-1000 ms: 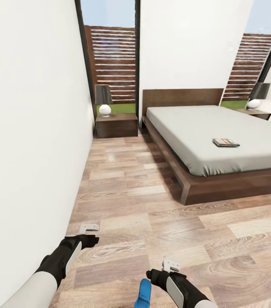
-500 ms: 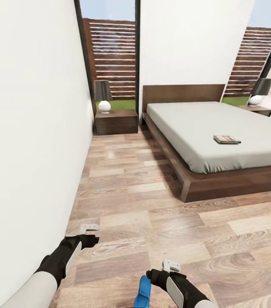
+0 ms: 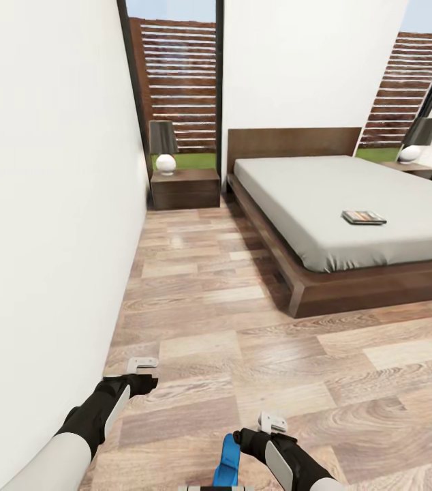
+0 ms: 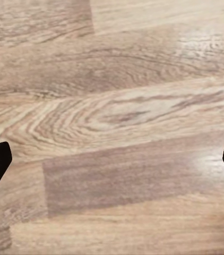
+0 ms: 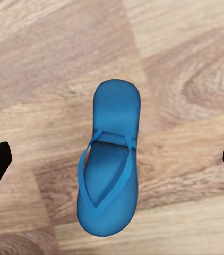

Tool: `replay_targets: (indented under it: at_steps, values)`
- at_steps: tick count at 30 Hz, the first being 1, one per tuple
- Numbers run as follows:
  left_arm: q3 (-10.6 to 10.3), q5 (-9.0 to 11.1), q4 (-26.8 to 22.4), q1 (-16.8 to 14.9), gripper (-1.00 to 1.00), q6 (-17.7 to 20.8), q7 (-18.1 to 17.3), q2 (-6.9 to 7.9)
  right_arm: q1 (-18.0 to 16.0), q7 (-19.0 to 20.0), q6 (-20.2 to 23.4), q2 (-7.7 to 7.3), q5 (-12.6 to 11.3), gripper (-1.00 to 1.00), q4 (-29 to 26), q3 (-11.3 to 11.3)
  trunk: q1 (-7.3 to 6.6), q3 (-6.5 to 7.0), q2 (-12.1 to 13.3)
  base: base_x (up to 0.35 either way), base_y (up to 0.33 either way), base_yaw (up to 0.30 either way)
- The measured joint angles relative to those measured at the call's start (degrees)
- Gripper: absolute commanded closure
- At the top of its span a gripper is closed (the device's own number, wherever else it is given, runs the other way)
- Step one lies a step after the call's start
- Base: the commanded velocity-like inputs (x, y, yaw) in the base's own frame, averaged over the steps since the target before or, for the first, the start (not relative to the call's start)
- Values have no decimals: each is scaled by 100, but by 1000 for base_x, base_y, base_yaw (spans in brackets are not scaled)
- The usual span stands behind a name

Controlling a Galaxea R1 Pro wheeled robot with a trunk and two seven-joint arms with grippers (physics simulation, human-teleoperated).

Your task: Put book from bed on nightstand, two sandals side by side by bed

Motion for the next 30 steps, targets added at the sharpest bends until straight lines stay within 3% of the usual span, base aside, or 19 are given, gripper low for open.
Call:
replay_targets:
  at_steps: [22,30]
  values:
    - [0,0,2,0,-100,-1,0,7,-91,-75,1,0,15,-100,-399,69,0,-206,0,0,0,2]
    - [0,1,5,-1,-100,-4,0,7,-153,-78,5,1,13,-100,-393,187,0,-281,0,0,0,47]
